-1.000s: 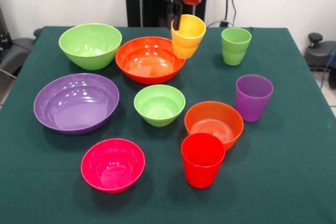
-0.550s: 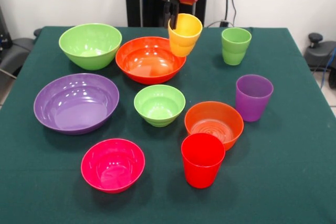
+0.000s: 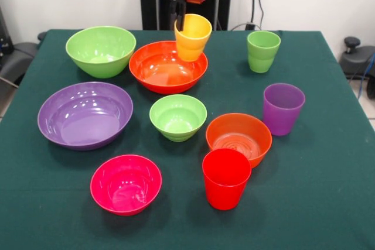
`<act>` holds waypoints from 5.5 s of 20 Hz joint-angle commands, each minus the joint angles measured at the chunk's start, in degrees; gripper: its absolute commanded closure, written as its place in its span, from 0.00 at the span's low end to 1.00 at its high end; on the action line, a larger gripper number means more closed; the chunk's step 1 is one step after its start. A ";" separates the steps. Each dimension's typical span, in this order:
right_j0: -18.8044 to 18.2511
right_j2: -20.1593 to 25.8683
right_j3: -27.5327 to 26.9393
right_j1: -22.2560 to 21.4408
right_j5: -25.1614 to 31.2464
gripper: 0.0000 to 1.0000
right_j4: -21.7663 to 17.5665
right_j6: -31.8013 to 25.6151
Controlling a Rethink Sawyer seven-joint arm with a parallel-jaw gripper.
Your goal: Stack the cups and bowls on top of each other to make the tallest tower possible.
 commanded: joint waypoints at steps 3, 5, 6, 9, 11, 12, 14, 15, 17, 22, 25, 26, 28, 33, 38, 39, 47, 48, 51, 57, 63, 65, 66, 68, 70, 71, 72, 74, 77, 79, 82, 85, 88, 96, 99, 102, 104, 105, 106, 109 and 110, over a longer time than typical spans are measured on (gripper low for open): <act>-1.83 5.75 2.88 1.79 -4.17 1.00 -5.91 4.93; -1.80 5.53 2.75 2.24 -4.76 1.00 -6.35 5.20; -1.78 5.48 2.58 2.60 -5.09 1.00 -6.46 5.35; -1.27 5.02 1.96 3.23 -5.62 1.00 -6.50 5.80; -0.87 4.64 1.66 3.90 -6.35 1.00 -6.62 6.12; -0.68 4.45 1.48 4.28 -6.77 1.00 -6.70 6.23; -0.63 4.13 1.08 5.30 -7.83 1.00 -7.03 6.39; -0.62 3.91 0.89 5.90 -8.49 1.00 -7.22 6.46; -0.76 3.50 0.49 7.19 -9.94 1.00 -7.73 6.50; -2.20 2.34 0.75 7.94 -11.34 1.00 -9.76 5.43; -3.72 1.83 1.24 6.95 -10.81 1.00 -11.52 4.52; -4.21 1.81 0.96 7.10 -10.78 1.00 -12.03 4.32; -4.89 1.76 0.37 7.80 -11.16 1.00 -12.87 4.20; -5.55 1.33 -0.33 9.67 -12.91 1.00 -14.49 4.87; -6.16 1.13 -0.69 10.92 -14.12 1.00 -15.72 5.59; -6.16 1.07 -0.74 11.12 -14.36 1.00 -15.83 5.76; -4.03 0.21 -1.32 11.96 -15.04 1.00 -14.21 6.98; -3.89 0.10 -1.53 12.52 -15.51 1.00 -14.13 7.06; -3.25 -0.33 -2.07 13.86 -16.70 1.00 -13.66 7.29; -1.75 -1.15 -3.10 14.91 -17.84 1.00 -11.94 7.76; 0.08 -1.91 -3.38 14.30 -18.03 1.00 -9.93 8.64; 0.31 -1.81 -3.42 13.78 -17.55 1.00 -9.37 8.94; 0.48 -1.80 -3.44 13.60 -17.43 1.00 -9.08 9.13; 0.95 -1.96 -3.64 13.26 -17.11 1.00 -8.32 9.33; 1.69 -2.34 -3.71 12.55 -16.47 1.00 -7.24 9.47; 1.96 -2.43 -3.68 11.94 -15.83 1.00 -6.71 9.45; 2.31 -2.57 -3.64 11.29 -15.16 1.00 -6.11 9.45; 2.79 -2.76 -3.59 10.31 -14.21 1.00 -5.09 9.51; 2.65 -2.53 -4.15 9.50 -13.21 1.00 -4.36 8.98; 2.24 -1.95 -5.15 9.03 -11.83 1.00 -4.36 7.98; 1.59 -1.35 -6.77 8.46 -9.66 1.00 -4.55 6.24; 0.74 -0.76 -8.54 8.04 -7.56 1.00 -5.17 4.47; 0.19 -0.37 -9.94 7.91 -6.16 1.00 -5.76 3.60; 1.88 -1.54 -11.47 9.47 -7.08 1.00 -5.99 4.87; 2.12 -1.34 -11.48 10.17 -7.78 1.00 -6.30 5.33; 2.79 -1.41 -10.55 9.81 -7.60 1.00 -6.12 5.89; 3.28 -1.50 -9.51 9.52 -7.72 1.00 -5.88 6.51; 3.39 -1.49 -8.95 9.31 -7.65 1.00 -5.75 6.79; 3.62 -1.67 -8.35 8.92 -7.45 1.00 -5.64 7.00; 4.11 -1.90 -6.84 7.41 -6.33 1.00 -5.57 7.16; 4.08 -1.75 -6.68 7.08 -5.88 1.00 -5.60 7.07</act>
